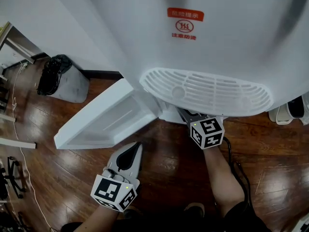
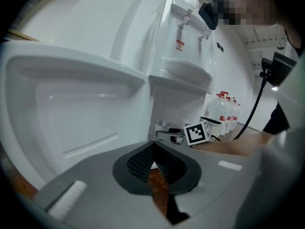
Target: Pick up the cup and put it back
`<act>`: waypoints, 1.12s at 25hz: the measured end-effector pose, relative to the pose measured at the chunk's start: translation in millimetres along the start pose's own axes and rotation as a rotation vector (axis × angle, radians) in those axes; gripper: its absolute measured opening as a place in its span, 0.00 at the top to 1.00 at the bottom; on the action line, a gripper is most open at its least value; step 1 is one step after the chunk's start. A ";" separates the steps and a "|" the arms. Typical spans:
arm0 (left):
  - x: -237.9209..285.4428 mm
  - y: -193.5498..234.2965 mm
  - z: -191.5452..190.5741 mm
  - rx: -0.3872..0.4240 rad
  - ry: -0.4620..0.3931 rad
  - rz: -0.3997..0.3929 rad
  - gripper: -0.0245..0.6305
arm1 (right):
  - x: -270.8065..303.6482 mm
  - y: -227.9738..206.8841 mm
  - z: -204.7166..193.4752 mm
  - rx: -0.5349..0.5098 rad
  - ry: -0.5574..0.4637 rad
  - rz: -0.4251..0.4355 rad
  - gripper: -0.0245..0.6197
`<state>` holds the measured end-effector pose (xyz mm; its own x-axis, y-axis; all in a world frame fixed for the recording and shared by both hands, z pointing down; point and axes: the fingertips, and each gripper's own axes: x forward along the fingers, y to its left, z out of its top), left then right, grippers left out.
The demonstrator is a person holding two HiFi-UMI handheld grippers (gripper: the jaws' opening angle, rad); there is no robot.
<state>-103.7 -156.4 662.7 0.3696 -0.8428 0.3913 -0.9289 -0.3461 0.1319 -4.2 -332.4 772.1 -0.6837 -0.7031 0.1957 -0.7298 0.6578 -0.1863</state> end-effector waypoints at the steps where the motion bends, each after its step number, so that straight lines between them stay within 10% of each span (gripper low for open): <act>1: -0.3 -1.8 -2.5 0.000 0.005 -0.006 0.96 | 3.5 -2.1 -0.3 0.002 0.000 -0.006 0.47; 28: -2.7 -16.6 -39.5 -0.053 0.071 -0.064 0.96 | 49.5 -39.3 -38.4 0.026 0.111 -0.153 0.47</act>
<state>-90.2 -132.1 695.4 0.4274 -0.7877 0.4438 -0.9041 -0.3746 0.2057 -9.5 -382.7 826.2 -0.5620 -0.7592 0.3282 -0.8258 0.5375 -0.1707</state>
